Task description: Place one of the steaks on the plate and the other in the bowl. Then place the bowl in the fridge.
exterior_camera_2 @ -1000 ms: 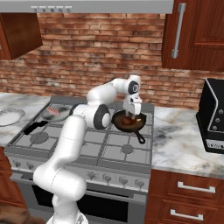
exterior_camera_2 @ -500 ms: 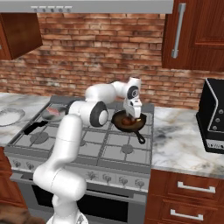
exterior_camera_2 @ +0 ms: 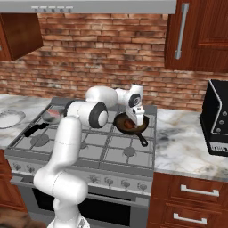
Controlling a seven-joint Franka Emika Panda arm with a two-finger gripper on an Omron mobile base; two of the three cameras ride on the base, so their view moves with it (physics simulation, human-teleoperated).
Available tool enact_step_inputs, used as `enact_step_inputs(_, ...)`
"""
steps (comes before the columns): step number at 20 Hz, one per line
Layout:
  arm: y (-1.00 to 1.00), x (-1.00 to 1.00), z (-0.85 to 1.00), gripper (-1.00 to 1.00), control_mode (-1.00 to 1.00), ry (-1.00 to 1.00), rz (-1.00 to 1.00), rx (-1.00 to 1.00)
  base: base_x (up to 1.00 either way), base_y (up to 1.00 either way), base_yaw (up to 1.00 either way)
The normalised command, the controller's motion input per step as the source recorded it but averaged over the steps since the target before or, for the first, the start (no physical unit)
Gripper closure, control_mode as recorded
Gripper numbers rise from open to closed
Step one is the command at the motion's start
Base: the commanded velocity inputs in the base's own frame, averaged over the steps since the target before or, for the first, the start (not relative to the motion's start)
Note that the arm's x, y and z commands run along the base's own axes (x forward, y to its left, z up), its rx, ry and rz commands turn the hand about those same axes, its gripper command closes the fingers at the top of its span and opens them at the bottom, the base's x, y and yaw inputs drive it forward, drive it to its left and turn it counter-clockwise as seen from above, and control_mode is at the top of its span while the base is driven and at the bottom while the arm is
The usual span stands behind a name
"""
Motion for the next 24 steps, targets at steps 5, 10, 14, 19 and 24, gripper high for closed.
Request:
enact_step_inputs(5, 0.00, 0.00, -0.14, 1.00, -1.00, -0.01, 0.00, 0.00, 0.00, 0.00, 0.00)
enact_step_inputs(10, 0.40, -0.23, 0.02, 1.00, -1.00, 0.00, 0.00, 0.00, 0.00, 0.00, 0.00)
enact_step_inputs(14, 0.81, -0.86, 0.54, 1.00, -1.00, -0.04, 0.00, 0.00, 0.00, 0.00, 0.00)
enact_step_inputs(19, 0.89, -1.00, 0.62, 1.00, -1.00, -0.20, 0.01, -0.02, 0.00, 0.00, 0.00)
enact_step_inputs(24, 0.57, -1.00, 0.78, 1.00, -1.00, -0.16, 0.07, -0.02, 0.00, 0.00, 0.00)
